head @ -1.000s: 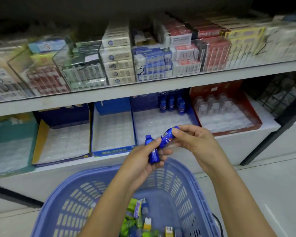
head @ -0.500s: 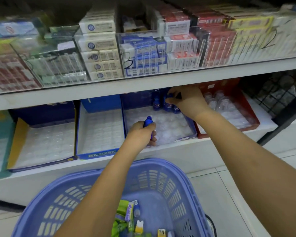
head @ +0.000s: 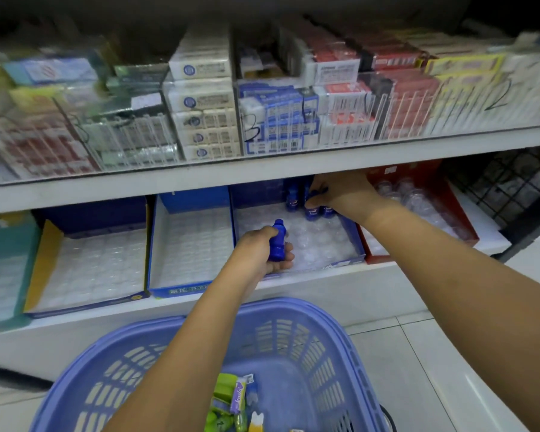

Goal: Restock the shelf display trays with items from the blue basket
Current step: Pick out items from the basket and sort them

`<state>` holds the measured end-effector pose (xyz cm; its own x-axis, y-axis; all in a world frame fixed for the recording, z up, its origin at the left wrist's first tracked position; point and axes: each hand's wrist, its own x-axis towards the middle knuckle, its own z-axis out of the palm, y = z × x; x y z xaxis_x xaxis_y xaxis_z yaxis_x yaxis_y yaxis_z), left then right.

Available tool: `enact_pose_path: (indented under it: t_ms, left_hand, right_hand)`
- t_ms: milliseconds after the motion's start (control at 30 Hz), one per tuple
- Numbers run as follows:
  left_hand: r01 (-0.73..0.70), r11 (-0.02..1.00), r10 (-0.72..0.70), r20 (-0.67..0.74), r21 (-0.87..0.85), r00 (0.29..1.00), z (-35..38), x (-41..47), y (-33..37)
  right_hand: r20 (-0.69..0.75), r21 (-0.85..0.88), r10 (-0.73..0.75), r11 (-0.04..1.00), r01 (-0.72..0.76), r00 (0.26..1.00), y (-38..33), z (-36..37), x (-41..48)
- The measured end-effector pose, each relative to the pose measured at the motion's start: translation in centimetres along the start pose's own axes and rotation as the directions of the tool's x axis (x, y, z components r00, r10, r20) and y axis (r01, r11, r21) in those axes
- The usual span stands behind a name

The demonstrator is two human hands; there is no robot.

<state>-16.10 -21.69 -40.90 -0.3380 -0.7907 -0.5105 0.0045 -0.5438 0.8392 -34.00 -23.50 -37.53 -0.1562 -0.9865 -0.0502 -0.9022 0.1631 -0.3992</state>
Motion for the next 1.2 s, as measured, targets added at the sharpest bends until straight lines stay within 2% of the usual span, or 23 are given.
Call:
enact_pose_path:
  t_ms: [100, 167, 233, 267, 333, 367, 433, 533, 633, 733, 867, 933, 967, 1000, 1033, 1067, 1100, 1133, 1200]
  left_hand:
    - [-0.035, 0.991, 0.047, 0.086, -0.132, 0.995, -0.4, -0.8, 0.2]
    - [-0.079, 0.978, 0.106, 0.136, -0.192, 0.985, -0.7, -1.2, 0.3]
    - [-0.104, 0.958, 0.157, 0.187, -0.265, 0.970, -1.0, -1.5, 0.3]
    - [-0.097, 0.947, 0.170, 0.222, -0.308, 0.960, -1.0, -1.6, 0.3]
    - [-0.059, 0.933, 0.174, 0.303, -0.355, 0.937, -1.0, -1.9, 0.3]
    - [-0.039, 0.932, 0.170, 0.339, -0.361, 0.925, -0.9, -2.1, 0.4]
    - [-0.004, 0.926, 0.162, 0.389, -0.377, 0.907, -0.7, -2.3, 0.4]
    - [0.027, 0.923, 0.150, 0.423, -0.384, 0.894, -0.6, -2.4, 0.5]
    - [0.009, 0.949, 0.124, 0.400, -0.315, 0.908, -0.8, -2.4, 0.3]
    - [-0.074, 0.968, 0.145, 0.295, -0.238, 0.944, -1.0, -1.9, 0.0]
    - [-0.122, 0.961, 0.182, 0.234, -0.250, 0.955, -0.9, -1.5, 0.1]
    - [-0.167, 0.962, 0.209, 0.189, -0.217, 0.960, -0.4, -1.4, 0.3]
    - [-0.213, 0.967, 0.233, 0.142, -0.142, 0.962, -0.1, -1.4, 0.3]
    - [-0.284, 0.959, 0.283, 0.075, 0.016, 0.956, 0.2, -1.3, 0.2]
    - [-0.356, 0.896, 0.364, 0.020, 0.266, 0.931, 0.3, -1.3, -0.1]
    - [-0.406, 0.739, 0.469, 0.022, 0.537, 0.883, 0.2, -1.4, -0.4]
    - [-0.433, 0.541, 0.545, 0.092, 0.721, 0.833, 0.0, -1.6, -1.0]
    - [-0.451, 0.378, 0.569, 0.181, 0.809, 0.802, -0.1, -1.9, -1.7]
    - [-0.471, 0.190, 0.516, 0.321, 0.862, 0.795, -0.4, -2.4, -2.9]
  right_hand:
    - [-0.021, 0.017, 0.007, 1.000, -0.006, 1.000, -0.5, 0.2, -0.8]
    - [-0.181, 0.021, -0.017, 1.000, 0.021, 0.983, -0.6, 0.6, -1.8]
    - [-0.299, 0.161, -0.026, 0.984, 0.078, 0.954, -0.8, 1.0, -3.1]
    - [-0.290, 0.299, -0.019, 0.948, 0.110, 0.957, -1.0, 1.1, -3.9]
    - [-0.173, 0.591, -0.026, 0.797, 0.125, 0.984, -1.3, 1.2, -5.6]
    - [-0.116, 0.679, -0.050, 0.725, 0.116, 0.992, -1.4, 1.2, -6.3]
    - [-0.050, 0.745, -0.085, 0.660, 0.094, 0.995, -1.7, 1.0, -7.2]
    - [-0.029, 0.799, -0.079, 0.598, 0.071, 0.996, -1.9, 0.9, -7.2]
    - [-0.032, 0.821, -0.043, 0.568, 0.051, 0.999, -2.3, 1.0, -6.9]
    - [-0.113, 0.801, 0.039, 0.595, 0.068, 0.993, -2.3, 1.1, -6.4]
    - [-0.104, 0.859, 0.015, 0.505, 0.082, 0.995, -2.2, 0.8, -6.1]
    - [-0.123, 0.825, -0.001, 0.555, 0.102, 0.992, -2.1, 0.3, -5.9]
    - [-0.151, 0.788, 0.008, 0.605, 0.116, 0.988, -2.0, 0.1, -5.6]
    - [-0.196, 0.737, 0.024, 0.663, 0.131, 0.980, -1.9, 0.0, -5.2]
    - [-0.248, 0.678, 0.048, 0.722, 0.138, 0.968, -1.8, 0.0, -4.7]
    - [-0.297, 0.619, 0.074, 0.774, 0.133, 0.952, -1.8, 0.2, -4.1]
    - [-0.337, 0.566, 0.094, 0.815, 0.122, 0.937, -1.8, 0.4, -3.5]
    - [-0.360, 0.517, 0.094, 0.848, 0.114, 0.928, -1.8, 0.6, -3.0]
    - [-0.343, 0.410, 0.033, 0.905, 0.118, 0.939, -1.9, 1.2, -1.9]
